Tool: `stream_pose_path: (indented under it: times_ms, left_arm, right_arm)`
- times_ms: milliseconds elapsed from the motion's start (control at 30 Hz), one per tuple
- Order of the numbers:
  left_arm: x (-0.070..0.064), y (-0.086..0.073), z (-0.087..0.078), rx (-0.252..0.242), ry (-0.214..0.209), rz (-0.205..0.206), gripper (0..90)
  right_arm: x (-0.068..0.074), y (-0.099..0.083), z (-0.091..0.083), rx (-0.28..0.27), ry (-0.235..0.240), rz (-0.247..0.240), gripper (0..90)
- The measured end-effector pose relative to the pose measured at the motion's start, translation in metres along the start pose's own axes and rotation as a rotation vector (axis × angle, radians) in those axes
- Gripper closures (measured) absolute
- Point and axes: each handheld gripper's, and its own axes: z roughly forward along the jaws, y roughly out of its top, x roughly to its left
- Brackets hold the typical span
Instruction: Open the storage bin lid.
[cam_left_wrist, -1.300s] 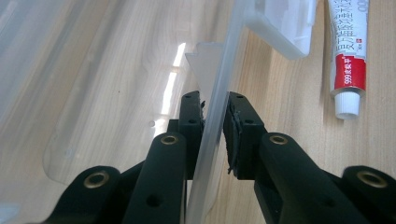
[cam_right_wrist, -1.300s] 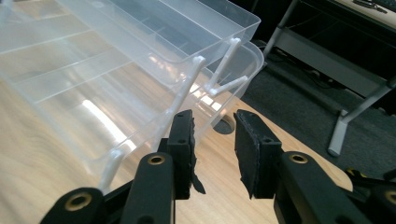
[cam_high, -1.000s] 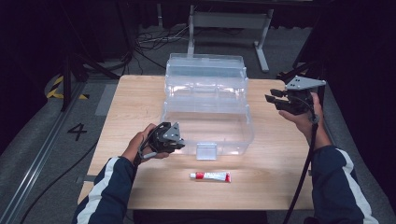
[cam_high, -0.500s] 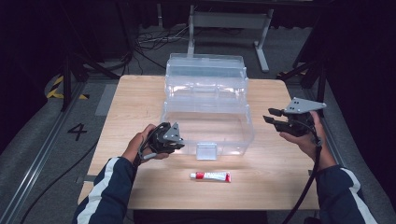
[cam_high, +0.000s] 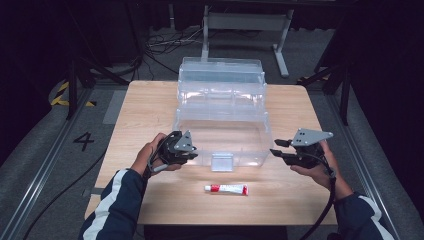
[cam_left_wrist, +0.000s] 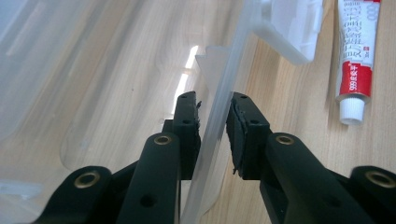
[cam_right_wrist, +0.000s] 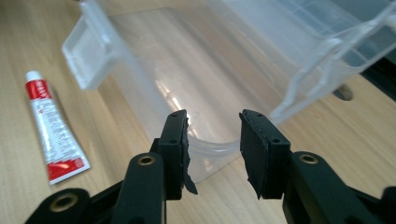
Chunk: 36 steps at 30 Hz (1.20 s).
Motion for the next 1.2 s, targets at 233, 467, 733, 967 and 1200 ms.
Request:
stream_pose_path:
  times_ms: [233, 467, 733, 967, 1200]
  left_arm:
    - [-0.004, 0.001, -0.01, -0.021, 0.059, -0.023, 64.3]
    - [-0.006, -0.001, -0.021, -0.04, 0.104, -0.037, 57.4]
    - [-0.013, -0.009, -0.034, -0.055, 0.155, -0.07, 49.8]
    - [-0.024, -0.022, -0.055, -0.039, 0.19, -0.084, 43.9]
    - [-0.04, -0.045, -0.065, 0.011, 0.206, -0.105, 39.5]
  right_arm:
    - [0.02, -0.002, 0.015, 0.039, 0.066, -0.028, 60.7]
    - [0.035, -0.002, 0.021, 0.053, 0.106, -0.054, 59.9]
    - [0.054, 0.003, 0.037, 0.067, 0.159, -0.087, 59.4]
    - [0.073, 0.008, 0.052, 0.094, 0.225, -0.131, 58.7]
    - [0.092, 0.011, 0.071, 0.136, 0.281, -0.178, 57.6]
